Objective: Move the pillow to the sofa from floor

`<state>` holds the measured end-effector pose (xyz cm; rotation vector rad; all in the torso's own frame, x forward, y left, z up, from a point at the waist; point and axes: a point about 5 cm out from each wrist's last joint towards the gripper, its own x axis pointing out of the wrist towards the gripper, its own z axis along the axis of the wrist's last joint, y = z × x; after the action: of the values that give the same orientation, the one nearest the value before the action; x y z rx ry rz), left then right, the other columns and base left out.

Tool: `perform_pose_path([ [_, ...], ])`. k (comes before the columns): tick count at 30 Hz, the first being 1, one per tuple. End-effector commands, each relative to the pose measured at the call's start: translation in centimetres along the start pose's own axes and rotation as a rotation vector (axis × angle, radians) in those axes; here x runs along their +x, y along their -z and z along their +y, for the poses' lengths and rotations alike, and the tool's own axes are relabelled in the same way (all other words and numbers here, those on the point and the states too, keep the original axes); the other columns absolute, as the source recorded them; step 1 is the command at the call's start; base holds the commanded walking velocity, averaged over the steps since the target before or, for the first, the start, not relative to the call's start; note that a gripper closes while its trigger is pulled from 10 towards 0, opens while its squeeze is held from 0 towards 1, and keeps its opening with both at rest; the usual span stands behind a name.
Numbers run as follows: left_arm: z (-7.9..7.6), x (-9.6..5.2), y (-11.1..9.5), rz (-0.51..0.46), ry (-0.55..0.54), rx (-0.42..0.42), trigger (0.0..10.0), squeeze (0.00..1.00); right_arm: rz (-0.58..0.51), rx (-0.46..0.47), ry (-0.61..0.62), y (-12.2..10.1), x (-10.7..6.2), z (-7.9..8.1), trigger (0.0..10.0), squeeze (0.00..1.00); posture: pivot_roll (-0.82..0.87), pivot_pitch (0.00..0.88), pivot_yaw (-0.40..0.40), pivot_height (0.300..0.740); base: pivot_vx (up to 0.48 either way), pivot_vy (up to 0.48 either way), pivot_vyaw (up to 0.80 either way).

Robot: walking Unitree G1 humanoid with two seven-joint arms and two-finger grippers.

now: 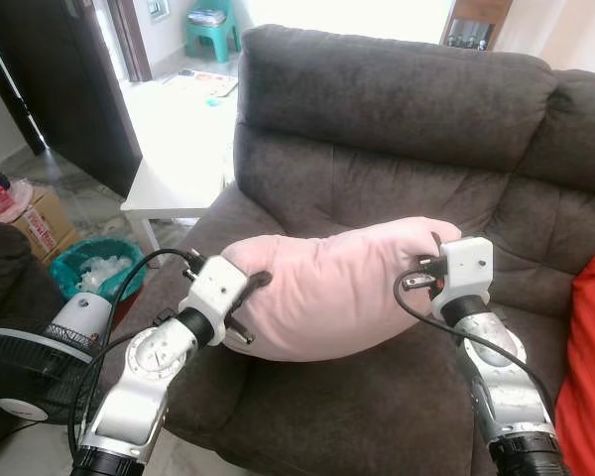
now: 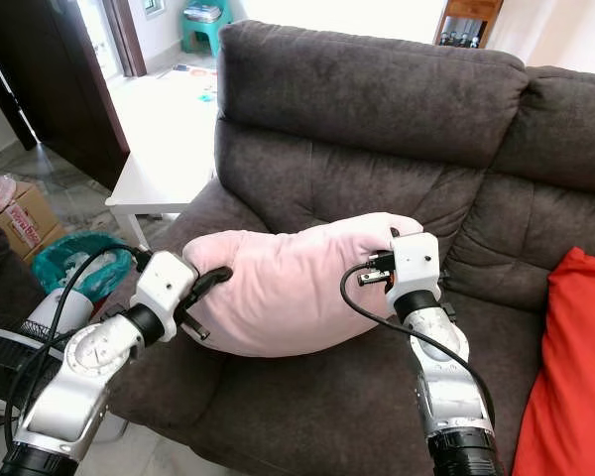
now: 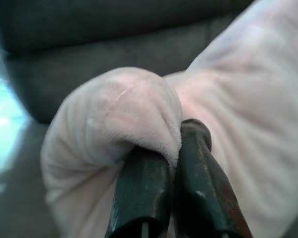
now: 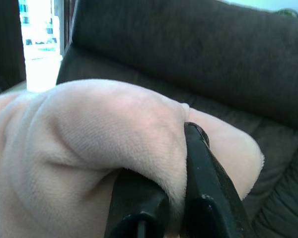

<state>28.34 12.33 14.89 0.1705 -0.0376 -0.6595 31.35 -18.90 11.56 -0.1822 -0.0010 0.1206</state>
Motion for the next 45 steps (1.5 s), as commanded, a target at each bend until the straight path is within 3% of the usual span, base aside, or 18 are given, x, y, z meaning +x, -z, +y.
perform_pose_path([
  [1,-2.0,0.7,-1.5,-0.052,0.16,-0.052,10.0,0.0,-0.032,-0.019,-0.054,-1.0,0.7,1.2,10.0,0.0,0.11,0.019,-0.05,0.74,0.0,0.0,0.0],
  [6,-4.1,0.0,0.6,0.065,0.297,-0.057,10.0,0.0,0.007,-0.034,-0.068,-0.9,0.9,1.6,10.0,0.0,0.1,0.031,-0.05,0.74,0.0,0.0,0.0],
  [13,-5.3,-0.3,1.3,0.144,0.367,-0.091,10.0,0.0,-0.037,-0.022,-0.157,-1.8,1.0,2.7,10.0,0.0,0.1,0.036,-0.053,0.74,0.0,0.0,0.0],
  [17,-5.4,-0.4,1.4,0.148,0.368,-0.092,10.0,0.0,-0.067,-0.009,-0.198,-2.6,1.0,3.2,10.0,0.0,0.1,0.036,-0.054,0.74,0.0,0.0,0.0],
  [20,-5.1,-0.4,1.3,0.159,0.368,-0.091,10.0,0.0,-0.139,-0.004,-0.306,-4.1,0.7,4.3,10.0,0.0,0.1,0.037,-0.056,0.74,0.0,0.0,0.0],
  [30,-4.2,-1.2,1.4,0.185,0.35,-0.073,10.0,0.0,-0.131,-0.027,-0.349,-4.1,0.5,4.4,10.0,0.0,0.1,0.039,-0.062,0.74,0.0,0.0,0.0],
  [31,-4.1,-1.3,1.4,0.191,0.351,-0.07,10.0,0.0,-0.121,-0.025,-0.35,-3.8,0.4,4.3,10.0,0.04,0.1,0.039,-0.063,0.74,0.0,0.0,0.0],
  [32,-4.0,-1.4,1.4,0.193,0.351,-0.069,10.0,0.0,-0.117,-0.023,-0.347,-3.7,0.4,4.3,10.0,0.74,0.11,0.039,-0.064,0.74,0.0,0.0,0.0],
  [33,-4.0,-1.5,1.4,0.194,0.352,-0.069,10.0,0.0,-0.112,-0.019,-0.338,-3.6,0.4,4.2,10.0,1.0,0.11,0.039,-0.064,0.74,0.0,0.0,0.0],
  [45,-2.7,-1.9,1.8,0.225,0.304,-0.056,10.0,0.0,-0.103,-0.057,-0.298,-3.4,0.5,3.4,10.0,1.0,0.11,0.041,-0.063,0.74,0.0,0.0,0.0],
])
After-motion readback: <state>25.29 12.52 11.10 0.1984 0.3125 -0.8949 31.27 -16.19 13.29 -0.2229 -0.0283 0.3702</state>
